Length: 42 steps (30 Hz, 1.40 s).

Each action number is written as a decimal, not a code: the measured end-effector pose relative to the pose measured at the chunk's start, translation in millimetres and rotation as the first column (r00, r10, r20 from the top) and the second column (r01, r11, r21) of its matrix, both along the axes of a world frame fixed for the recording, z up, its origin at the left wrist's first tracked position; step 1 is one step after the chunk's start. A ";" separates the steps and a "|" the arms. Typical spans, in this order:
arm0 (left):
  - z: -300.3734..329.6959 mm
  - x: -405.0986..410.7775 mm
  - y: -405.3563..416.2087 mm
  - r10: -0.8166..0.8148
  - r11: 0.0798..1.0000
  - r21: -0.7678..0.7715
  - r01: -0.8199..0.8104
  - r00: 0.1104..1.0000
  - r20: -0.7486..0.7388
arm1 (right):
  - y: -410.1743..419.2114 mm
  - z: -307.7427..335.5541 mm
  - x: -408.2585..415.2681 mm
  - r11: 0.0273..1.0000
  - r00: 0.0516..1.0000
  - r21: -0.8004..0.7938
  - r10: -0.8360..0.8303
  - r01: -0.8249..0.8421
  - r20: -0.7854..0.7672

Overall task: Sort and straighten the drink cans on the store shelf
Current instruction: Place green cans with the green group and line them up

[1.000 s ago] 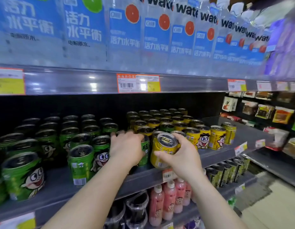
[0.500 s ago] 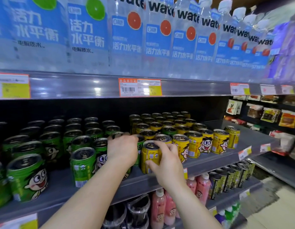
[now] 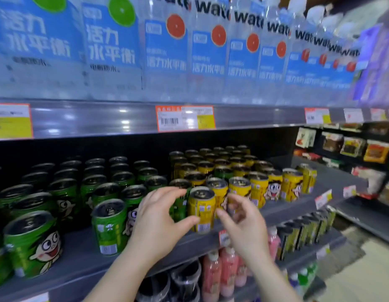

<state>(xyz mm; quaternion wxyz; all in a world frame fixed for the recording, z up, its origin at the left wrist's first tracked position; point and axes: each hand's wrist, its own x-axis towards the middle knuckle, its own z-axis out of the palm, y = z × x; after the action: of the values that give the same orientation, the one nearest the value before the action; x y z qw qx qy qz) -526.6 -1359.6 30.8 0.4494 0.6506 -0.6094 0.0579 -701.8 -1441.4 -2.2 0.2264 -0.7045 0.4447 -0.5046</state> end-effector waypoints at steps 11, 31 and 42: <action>-38.1 -44.8 -12.9 0.040 0.988 -0.152 -0.034 0.999 0.035 | -45.6 30.3 -51.3 0.980 0.979 -0.185 -0.103 0.070 -0.176; -50.5 -102.1 -67.6 0.510 0.844 0.042 -0.535 0.775 -0.374 | -222.9 89.4 -27.5 0.932 0.573 0.022 0.241 -0.362 -0.783; -52.0 -99.0 -68.6 0.534 0.832 0.061 -0.552 0.765 -0.361 | -224.4 90.5 -5.4 0.939 0.468 0.075 0.235 -0.334 -0.852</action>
<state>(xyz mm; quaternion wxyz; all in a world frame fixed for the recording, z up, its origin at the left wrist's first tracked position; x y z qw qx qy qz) -625.6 -1428.3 -21.3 0.5338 0.7869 -0.2997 0.0785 -707.2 -1665.8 88.3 0.0245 -0.9344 0.3479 -0.0724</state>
